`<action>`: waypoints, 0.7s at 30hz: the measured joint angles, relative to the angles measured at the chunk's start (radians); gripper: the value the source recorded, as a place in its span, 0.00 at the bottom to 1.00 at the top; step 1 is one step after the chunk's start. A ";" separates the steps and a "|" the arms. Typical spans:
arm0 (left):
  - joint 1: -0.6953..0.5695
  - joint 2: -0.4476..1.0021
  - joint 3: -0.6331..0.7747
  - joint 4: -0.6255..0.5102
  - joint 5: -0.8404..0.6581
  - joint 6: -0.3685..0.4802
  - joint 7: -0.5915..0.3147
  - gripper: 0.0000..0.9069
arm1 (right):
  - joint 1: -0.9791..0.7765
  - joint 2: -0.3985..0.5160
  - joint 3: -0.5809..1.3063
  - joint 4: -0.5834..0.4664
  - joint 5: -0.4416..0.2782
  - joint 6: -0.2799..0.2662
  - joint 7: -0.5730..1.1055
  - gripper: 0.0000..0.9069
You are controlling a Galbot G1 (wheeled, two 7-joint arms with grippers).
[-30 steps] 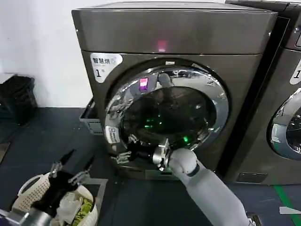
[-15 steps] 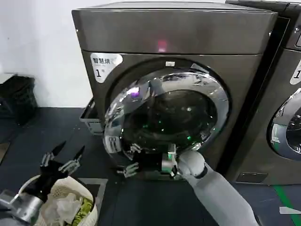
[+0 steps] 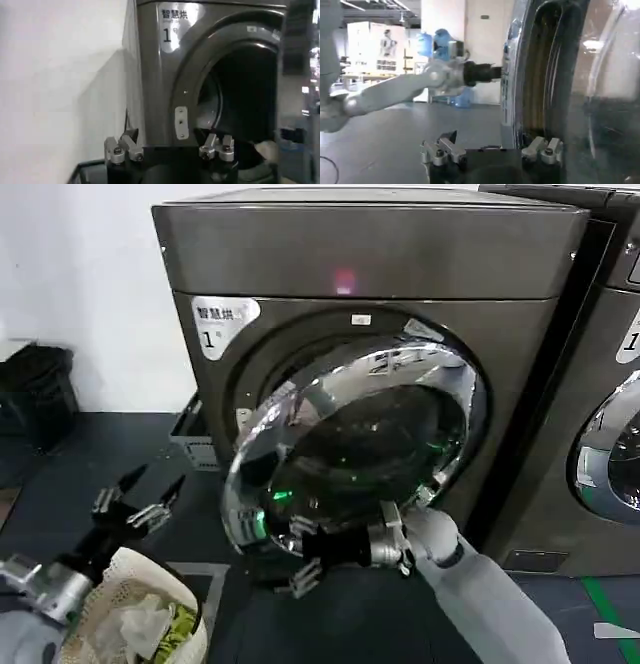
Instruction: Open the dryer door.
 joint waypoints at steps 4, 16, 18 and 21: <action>-0.026 0.023 0.028 0.022 -0.025 -0.012 0.003 1.00 | -0.018 -0.021 0.013 0.013 0.001 0.011 -0.064 1.00; -0.118 0.129 0.112 0.081 -0.157 0.002 0.010 1.00 | -0.103 -0.096 0.055 0.058 0.004 0.036 -0.184 1.00; -0.132 0.154 0.129 0.096 -0.196 -0.008 0.010 1.00 | -0.120 -0.115 0.067 0.074 0.004 0.038 -0.196 1.00; -0.152 0.194 0.156 0.115 -0.248 -0.012 0.012 1.00 | -0.147 -0.142 0.093 0.094 0.005 0.044 -0.219 1.00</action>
